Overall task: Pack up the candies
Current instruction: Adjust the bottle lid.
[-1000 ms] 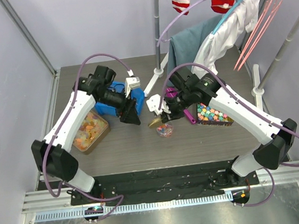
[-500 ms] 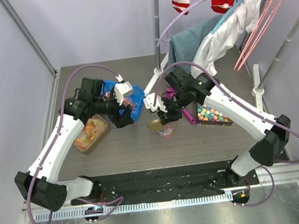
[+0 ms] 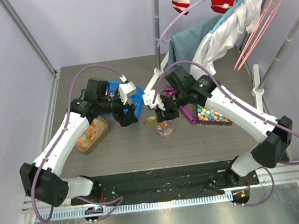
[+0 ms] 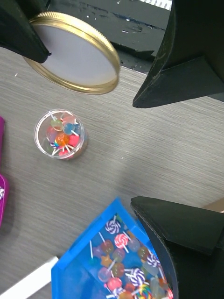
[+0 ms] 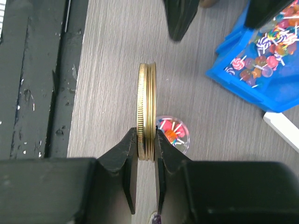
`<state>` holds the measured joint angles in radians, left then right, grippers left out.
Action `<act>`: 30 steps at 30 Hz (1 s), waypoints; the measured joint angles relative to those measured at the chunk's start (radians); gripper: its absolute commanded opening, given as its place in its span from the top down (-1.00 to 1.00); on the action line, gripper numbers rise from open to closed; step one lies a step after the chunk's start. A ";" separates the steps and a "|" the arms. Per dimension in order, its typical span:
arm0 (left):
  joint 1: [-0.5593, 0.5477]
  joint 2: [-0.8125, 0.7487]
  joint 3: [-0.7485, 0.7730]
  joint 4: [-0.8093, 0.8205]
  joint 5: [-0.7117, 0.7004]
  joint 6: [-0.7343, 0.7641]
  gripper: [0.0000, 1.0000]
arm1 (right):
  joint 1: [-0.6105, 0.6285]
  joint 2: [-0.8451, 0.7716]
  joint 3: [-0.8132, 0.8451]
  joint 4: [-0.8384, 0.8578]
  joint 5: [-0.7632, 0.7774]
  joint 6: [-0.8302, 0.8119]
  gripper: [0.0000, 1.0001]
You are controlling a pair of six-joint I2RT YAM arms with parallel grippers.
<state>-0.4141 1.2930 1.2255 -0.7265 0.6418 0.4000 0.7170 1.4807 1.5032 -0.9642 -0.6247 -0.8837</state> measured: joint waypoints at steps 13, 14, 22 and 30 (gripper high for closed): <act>-0.034 0.053 0.035 0.044 0.107 -0.027 -0.54 | 0.001 0.032 -0.043 0.120 -0.057 0.101 0.67; -0.034 0.053 0.040 0.048 0.117 -0.031 -0.54 | 0.001 0.034 -0.044 0.121 -0.060 0.105 0.67; -0.035 0.053 0.047 0.057 0.151 -0.057 -0.52 | 0.000 0.033 -0.057 0.122 -0.068 0.096 0.67; -0.036 0.052 0.056 0.047 0.209 -0.060 -0.52 | -0.006 0.033 -0.084 0.128 -0.045 0.090 0.67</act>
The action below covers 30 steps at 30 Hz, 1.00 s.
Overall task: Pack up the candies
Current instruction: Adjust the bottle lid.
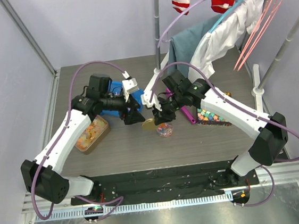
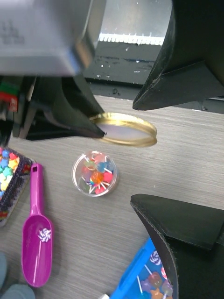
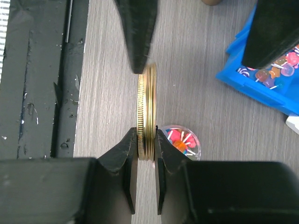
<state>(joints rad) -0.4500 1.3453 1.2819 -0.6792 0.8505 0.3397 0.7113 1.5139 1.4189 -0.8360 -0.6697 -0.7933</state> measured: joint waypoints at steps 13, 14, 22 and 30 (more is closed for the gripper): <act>-0.018 -0.006 -0.019 -0.014 0.043 0.034 -0.26 | -0.007 0.021 0.074 0.002 0.000 0.018 0.67; -0.018 -0.008 -0.019 -0.013 0.045 0.035 -0.22 | -0.008 0.031 0.082 0.002 -0.002 0.020 0.66; -0.019 -0.015 -0.029 -0.013 0.061 0.035 -0.03 | -0.016 0.063 0.110 -0.004 -0.002 0.036 0.67; -0.018 -0.017 -0.029 -0.002 0.082 0.046 0.11 | -0.032 0.066 0.129 -0.018 -0.006 0.037 0.66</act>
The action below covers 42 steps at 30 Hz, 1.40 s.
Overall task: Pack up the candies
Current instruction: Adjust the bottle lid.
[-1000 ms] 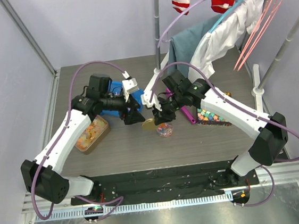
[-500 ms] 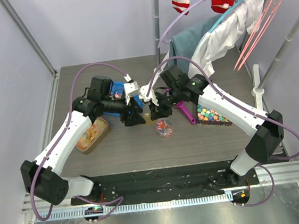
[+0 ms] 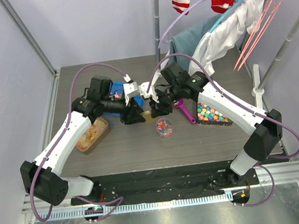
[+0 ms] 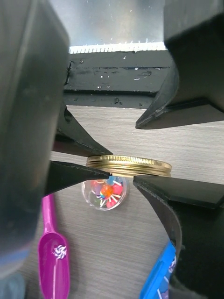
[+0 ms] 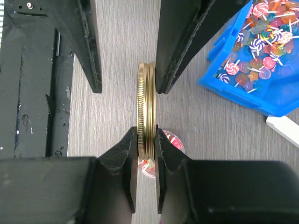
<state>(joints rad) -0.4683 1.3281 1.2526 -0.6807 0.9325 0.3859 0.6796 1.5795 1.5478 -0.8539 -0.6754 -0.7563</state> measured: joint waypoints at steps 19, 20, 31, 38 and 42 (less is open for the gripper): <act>-0.004 -0.009 -0.012 -0.054 0.017 0.050 -0.04 | -0.013 -0.007 0.017 -0.008 -0.050 0.000 0.66; -0.004 -0.009 -0.012 -0.053 0.015 0.050 0.02 | -0.013 -0.009 0.017 -0.008 -0.053 0.000 0.66; -0.001 -0.008 -0.015 -0.045 -0.006 0.049 0.74 | -0.012 -0.011 0.022 -0.015 -0.079 0.003 0.66; -0.001 -0.008 -0.015 -0.034 -0.006 0.049 1.00 | -0.012 -0.011 0.031 -0.021 -0.067 0.003 0.60; 0.000 -0.006 -0.019 -0.031 -0.004 0.045 1.00 | -0.012 -0.008 0.031 -0.016 -0.055 0.011 0.25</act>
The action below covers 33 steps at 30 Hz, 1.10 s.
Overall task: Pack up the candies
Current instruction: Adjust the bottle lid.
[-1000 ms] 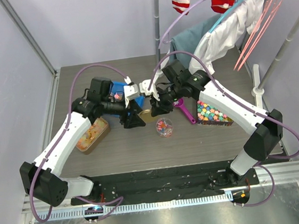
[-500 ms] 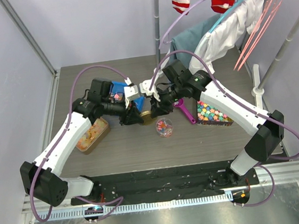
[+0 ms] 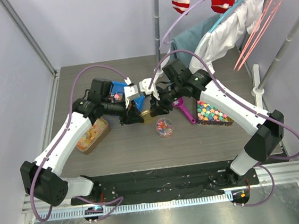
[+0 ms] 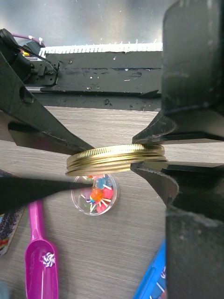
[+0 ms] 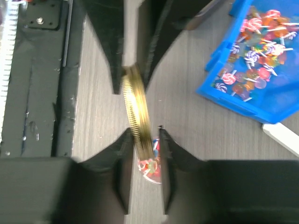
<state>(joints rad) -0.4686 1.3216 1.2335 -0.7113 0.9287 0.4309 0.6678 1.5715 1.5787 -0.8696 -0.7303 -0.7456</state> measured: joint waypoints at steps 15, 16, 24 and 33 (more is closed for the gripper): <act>0.011 0.023 -0.039 0.092 0.030 -0.142 1.00 | -0.004 -0.003 0.002 0.080 0.169 0.015 -0.31; 0.020 0.025 -0.043 0.111 0.036 -0.172 1.00 | -0.004 -0.006 0.001 0.085 0.175 0.014 -0.32; 0.104 0.035 -0.053 0.259 0.094 -0.389 0.99 | -0.007 -0.079 -0.047 0.097 0.217 -0.022 -0.40; 0.180 0.064 -0.053 0.454 0.188 -0.660 1.00 | -0.009 -0.162 -0.093 0.086 0.237 -0.084 -0.85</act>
<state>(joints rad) -0.2890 1.3861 1.1809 -0.2577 1.1172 -0.2291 0.6590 1.4094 1.4857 -0.7837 -0.4938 -0.8299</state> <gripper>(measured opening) 0.184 0.901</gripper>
